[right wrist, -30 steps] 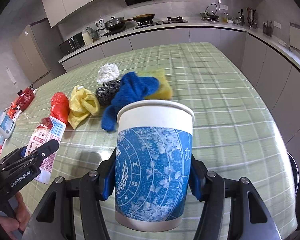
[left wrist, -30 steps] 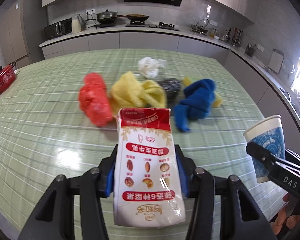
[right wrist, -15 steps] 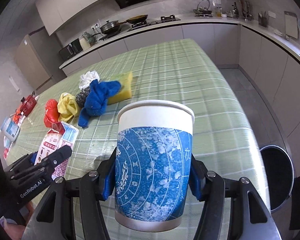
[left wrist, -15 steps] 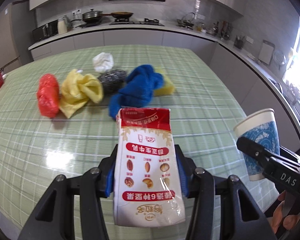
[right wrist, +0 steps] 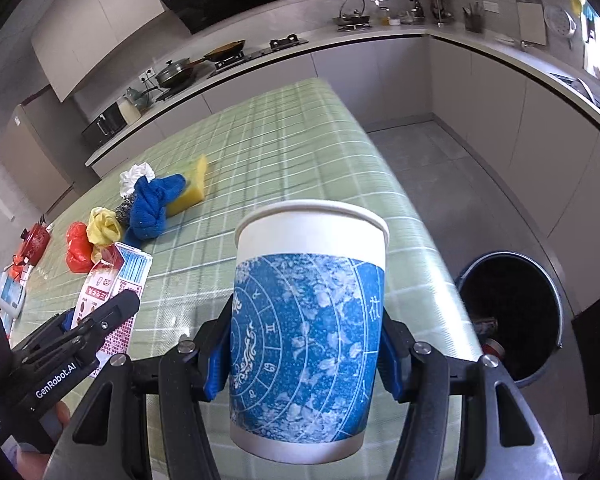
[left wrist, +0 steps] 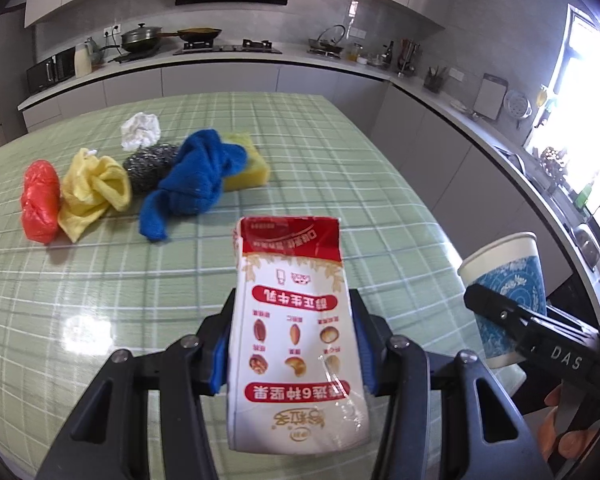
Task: Collect trash
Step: 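Carry the cup and carton from the island over the black bucket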
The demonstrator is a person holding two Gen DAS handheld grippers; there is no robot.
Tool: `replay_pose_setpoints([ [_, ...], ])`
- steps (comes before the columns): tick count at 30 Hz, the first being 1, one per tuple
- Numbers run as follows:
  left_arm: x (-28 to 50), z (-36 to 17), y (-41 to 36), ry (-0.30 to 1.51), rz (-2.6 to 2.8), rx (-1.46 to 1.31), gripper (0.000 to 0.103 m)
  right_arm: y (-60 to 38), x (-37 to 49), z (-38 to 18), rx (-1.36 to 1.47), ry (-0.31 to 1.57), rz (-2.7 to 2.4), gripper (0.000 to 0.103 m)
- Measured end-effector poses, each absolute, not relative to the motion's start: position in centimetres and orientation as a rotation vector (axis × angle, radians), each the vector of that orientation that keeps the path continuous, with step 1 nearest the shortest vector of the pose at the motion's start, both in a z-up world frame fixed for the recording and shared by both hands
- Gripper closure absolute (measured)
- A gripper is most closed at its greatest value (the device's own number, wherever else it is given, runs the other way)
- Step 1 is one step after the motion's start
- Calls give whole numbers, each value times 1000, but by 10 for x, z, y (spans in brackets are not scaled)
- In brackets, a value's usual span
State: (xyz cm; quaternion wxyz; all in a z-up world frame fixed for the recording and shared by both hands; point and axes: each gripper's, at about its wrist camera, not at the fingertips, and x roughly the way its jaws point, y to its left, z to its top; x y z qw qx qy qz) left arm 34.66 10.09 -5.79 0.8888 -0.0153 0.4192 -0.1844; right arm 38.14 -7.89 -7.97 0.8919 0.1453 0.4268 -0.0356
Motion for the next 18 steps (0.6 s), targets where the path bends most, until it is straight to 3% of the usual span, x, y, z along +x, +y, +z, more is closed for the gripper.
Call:
replay_pose_setpoints([
  [10, 324, -45, 24, 832, -375, -23, 52, -150, 355, -71, 324, 852, -58, 41],
  [18, 301, -49, -88, 864, -396, -55, 52, -278, 325, -76, 314, 862, -87, 41],
])
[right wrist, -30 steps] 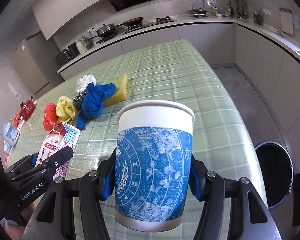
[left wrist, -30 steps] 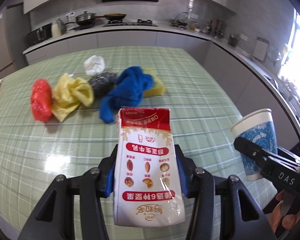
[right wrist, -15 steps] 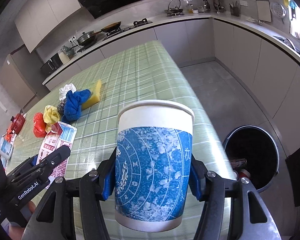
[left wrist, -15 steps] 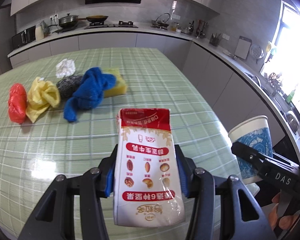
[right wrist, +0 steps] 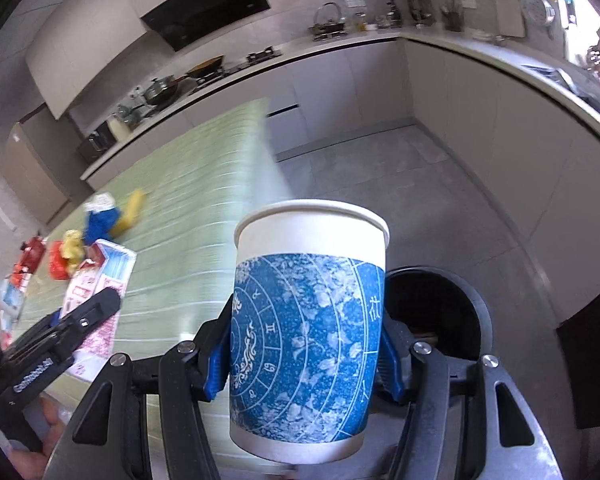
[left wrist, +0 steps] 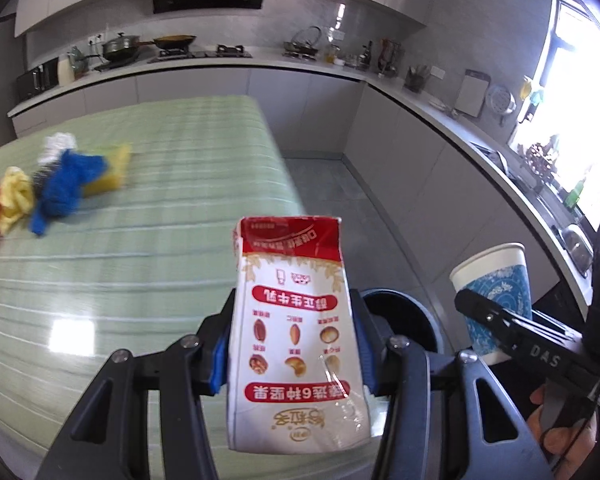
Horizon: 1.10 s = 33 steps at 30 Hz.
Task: Collect trash
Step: 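Carry the cup and carton from the island over the black bucket, then open both tools to drop the cup and carton into the bucket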
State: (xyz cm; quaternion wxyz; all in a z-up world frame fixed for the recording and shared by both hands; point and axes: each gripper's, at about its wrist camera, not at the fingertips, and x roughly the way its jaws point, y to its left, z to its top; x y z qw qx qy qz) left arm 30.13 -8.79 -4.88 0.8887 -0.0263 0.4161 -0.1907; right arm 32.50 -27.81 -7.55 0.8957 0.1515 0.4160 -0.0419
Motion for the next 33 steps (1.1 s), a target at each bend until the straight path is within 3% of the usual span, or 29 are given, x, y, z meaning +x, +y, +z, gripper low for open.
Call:
replay_pose_setpoints([
  [12, 303, -90, -200, 946, -439, 16, 52, -396, 311, -125, 365, 941, -143, 41],
  [22, 314, -154, -229, 1044, -366, 51, 52, -426, 340, -201, 368, 1071, -106, 41],
  [25, 319, -167, -236, 1074, -356, 57, 51, -430, 352, -217, 371, 1101, -82, 36],
  [29, 328, -175, -244, 1094, -312, 84, 30, -439, 362, -225, 362, 1106, -116, 30],
  [33, 327, -160, -248, 1071, -311, 64, 30, -449, 358, -210, 359, 1047, -157, 30],
])
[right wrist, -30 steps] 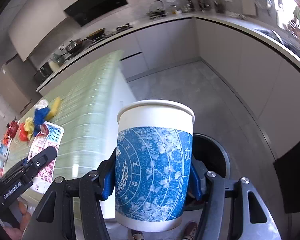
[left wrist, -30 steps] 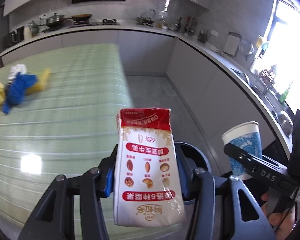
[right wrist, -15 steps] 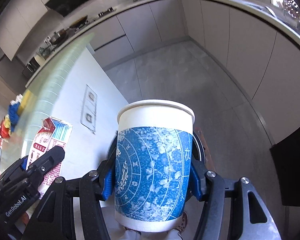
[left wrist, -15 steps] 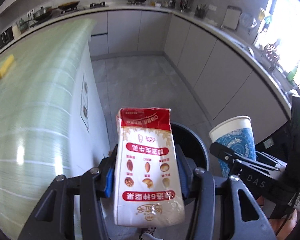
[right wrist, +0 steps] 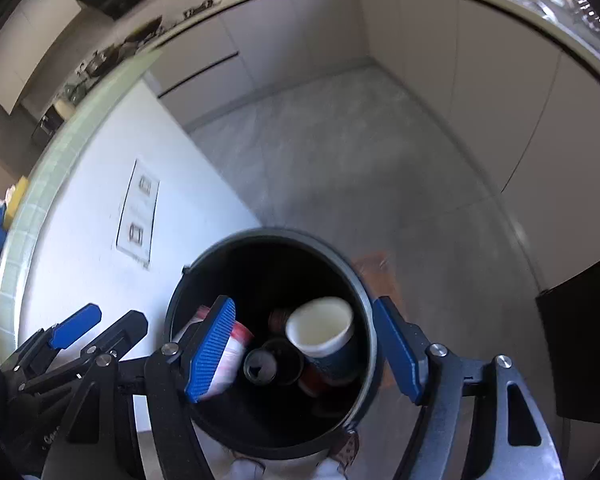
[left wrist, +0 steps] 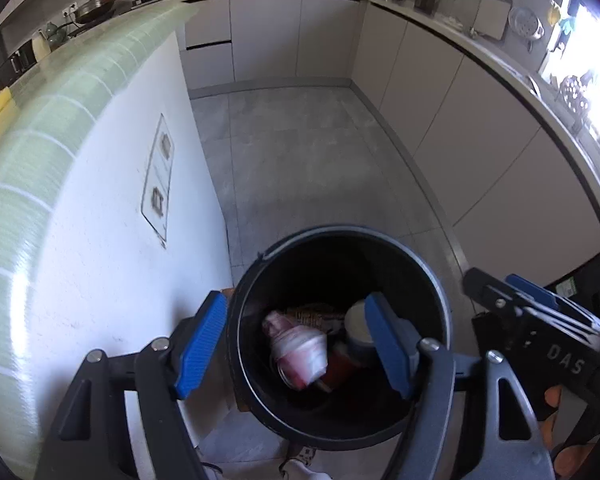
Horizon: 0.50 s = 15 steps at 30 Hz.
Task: Collect trash
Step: 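Open both tools to drop the cup and carton into the bucket, then return both tools to the island toward the red bag and blue towel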
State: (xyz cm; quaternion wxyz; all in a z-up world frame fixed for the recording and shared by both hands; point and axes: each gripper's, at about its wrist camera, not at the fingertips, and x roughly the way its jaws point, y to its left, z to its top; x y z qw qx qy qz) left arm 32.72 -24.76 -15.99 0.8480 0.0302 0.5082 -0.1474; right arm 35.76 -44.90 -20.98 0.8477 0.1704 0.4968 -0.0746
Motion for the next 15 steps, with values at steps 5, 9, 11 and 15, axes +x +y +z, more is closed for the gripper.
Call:
replay_pose_setpoints([
  [5, 322, -121, -237, 1031, -338, 34, 30, -452, 352, -176, 354, 982, -179, 30],
  [9, 316, -84, -224, 983, -354, 23, 30, -444, 351, -149, 354, 944, -178, 30],
  [11, 312, -70, -212, 965, -355, 14, 30, -433, 350, -135, 356, 922, -171, 30],
  [15, 309, -45, -173, 919, -352, -5, 30, -401, 349, -110, 355, 895, -137, 27],
])
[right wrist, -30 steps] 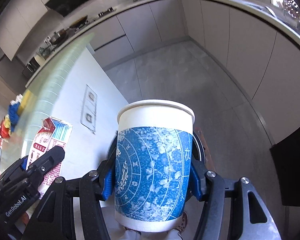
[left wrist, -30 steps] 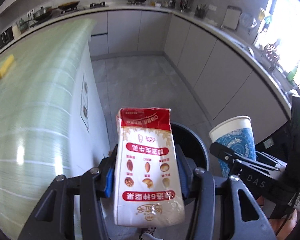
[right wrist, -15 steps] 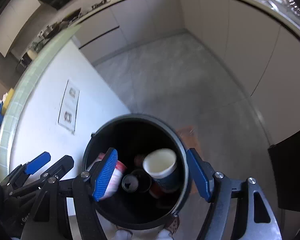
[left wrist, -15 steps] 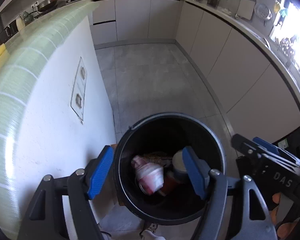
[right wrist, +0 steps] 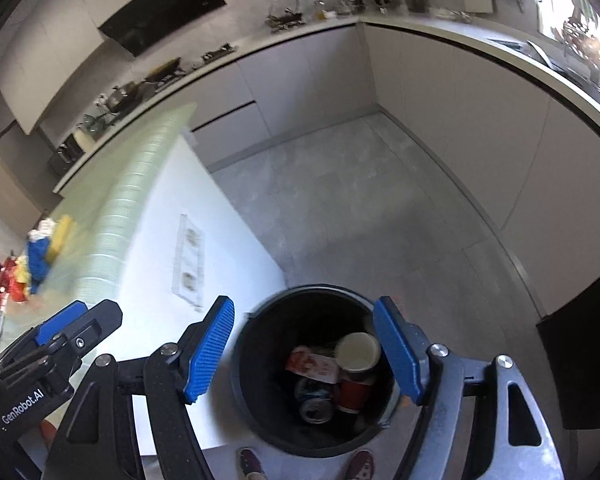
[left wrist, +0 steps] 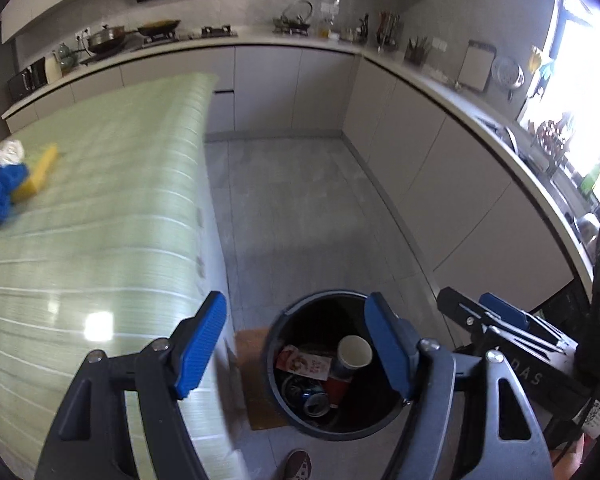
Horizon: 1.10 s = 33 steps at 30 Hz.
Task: Collect trash
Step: 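Return both tools to the island toward the red bag and blue towel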
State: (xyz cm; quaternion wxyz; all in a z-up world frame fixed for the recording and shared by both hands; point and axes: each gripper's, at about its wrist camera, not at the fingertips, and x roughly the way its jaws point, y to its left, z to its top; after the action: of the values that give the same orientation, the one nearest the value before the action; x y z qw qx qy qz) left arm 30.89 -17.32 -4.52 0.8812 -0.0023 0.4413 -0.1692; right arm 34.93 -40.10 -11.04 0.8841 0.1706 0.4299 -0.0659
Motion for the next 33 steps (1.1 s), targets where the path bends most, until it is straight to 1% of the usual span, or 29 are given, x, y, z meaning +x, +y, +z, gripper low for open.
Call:
replay_pose_setpoints([
  [5, 314, -31, -104, 899, -287, -30, 27, -330, 361, -83, 334, 869, -63, 24],
  [8, 320, -25, -47, 887, -228, -44, 27, -281, 370, -73, 327, 861, -20, 24],
  [15, 336, -26, 65, 864, -127, -75, 26, -165, 396, -64, 298, 849, 35, 24],
  [19, 347, -30, 115, 863, -85, -84, 25, -103, 409, -66, 297, 848, 58, 23],
  [26, 367, -33, 176, 862, -25, -95, 25, -28, 429, -66, 284, 864, 106, 23],
  [33, 386, -40, 213, 864, 53, -131, 25, 1, 458, -66, 238, 867, 149, 23],
])
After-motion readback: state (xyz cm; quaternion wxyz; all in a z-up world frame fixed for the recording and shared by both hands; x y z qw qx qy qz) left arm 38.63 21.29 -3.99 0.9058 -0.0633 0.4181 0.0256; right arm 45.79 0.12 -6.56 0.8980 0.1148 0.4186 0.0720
